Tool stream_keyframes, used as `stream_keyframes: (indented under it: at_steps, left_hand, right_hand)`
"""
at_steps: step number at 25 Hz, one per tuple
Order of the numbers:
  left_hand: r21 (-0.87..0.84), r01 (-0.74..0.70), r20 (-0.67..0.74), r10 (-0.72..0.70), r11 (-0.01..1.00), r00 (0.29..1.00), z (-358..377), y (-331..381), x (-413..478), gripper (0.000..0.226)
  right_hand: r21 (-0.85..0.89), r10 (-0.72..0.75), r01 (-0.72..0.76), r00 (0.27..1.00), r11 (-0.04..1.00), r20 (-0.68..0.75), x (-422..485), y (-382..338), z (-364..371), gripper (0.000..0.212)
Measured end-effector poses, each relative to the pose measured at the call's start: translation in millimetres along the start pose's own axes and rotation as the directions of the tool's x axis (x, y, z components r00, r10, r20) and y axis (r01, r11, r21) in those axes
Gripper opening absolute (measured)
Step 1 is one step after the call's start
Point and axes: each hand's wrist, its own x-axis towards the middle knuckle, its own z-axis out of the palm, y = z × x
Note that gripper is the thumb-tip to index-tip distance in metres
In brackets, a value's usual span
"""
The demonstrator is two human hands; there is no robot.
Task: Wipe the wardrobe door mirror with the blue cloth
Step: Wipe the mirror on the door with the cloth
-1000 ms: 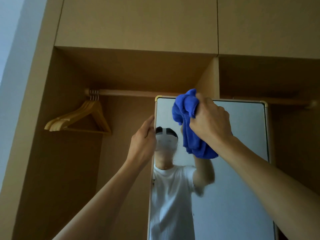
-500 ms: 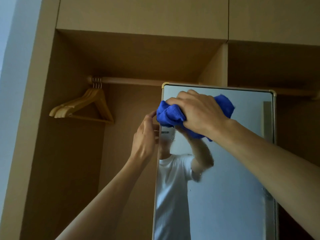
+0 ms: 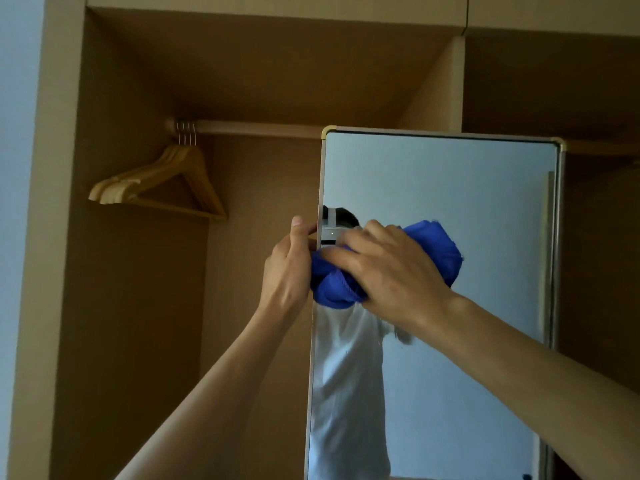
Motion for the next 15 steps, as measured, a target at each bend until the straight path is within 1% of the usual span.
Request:
stream_keyframes:
  at_steps: [3, 8, 11, 13, 15]
  left_hand:
    - [0.083, 0.009, -0.007, -0.009, 0.996, 1.0, 1, -8, -11, 0.05]
    - [0.132, 0.015, -0.023, -0.012, 0.991, 1.0, 2, -14, -19, 0.052]
    - [0.134, -0.006, 0.002, 0.006, 0.991, 1.0, 2, -16, -22, 0.058]
    - [0.137, -0.006, 0.003, 0.006, 0.991, 1.0, 1, -18, -23, 0.056]
    - [0.153, -0.016, -0.007, 0.017, 0.988, 1.0, 1, -20, -25, 0.053]
  right_hand:
    - [0.014, -0.009, 0.009, 0.999, 1.0, 0.032, -18, -16, 9, 0.041]
    - [0.037, 0.033, -0.034, 0.999, 0.999, 0.026, -12, -8, 2, 0.039]
    - [-0.017, 0.115, -0.116, 0.992, 0.993, -0.041, 11, 16, -10, 0.042]
    - [-0.062, 0.159, -0.164, 0.984, 0.984, -0.081, 27, 37, -20, 0.041]
    - [-0.07, 0.178, -0.187, 0.977, 0.98, -0.117, 33, 52, -26, 0.04]
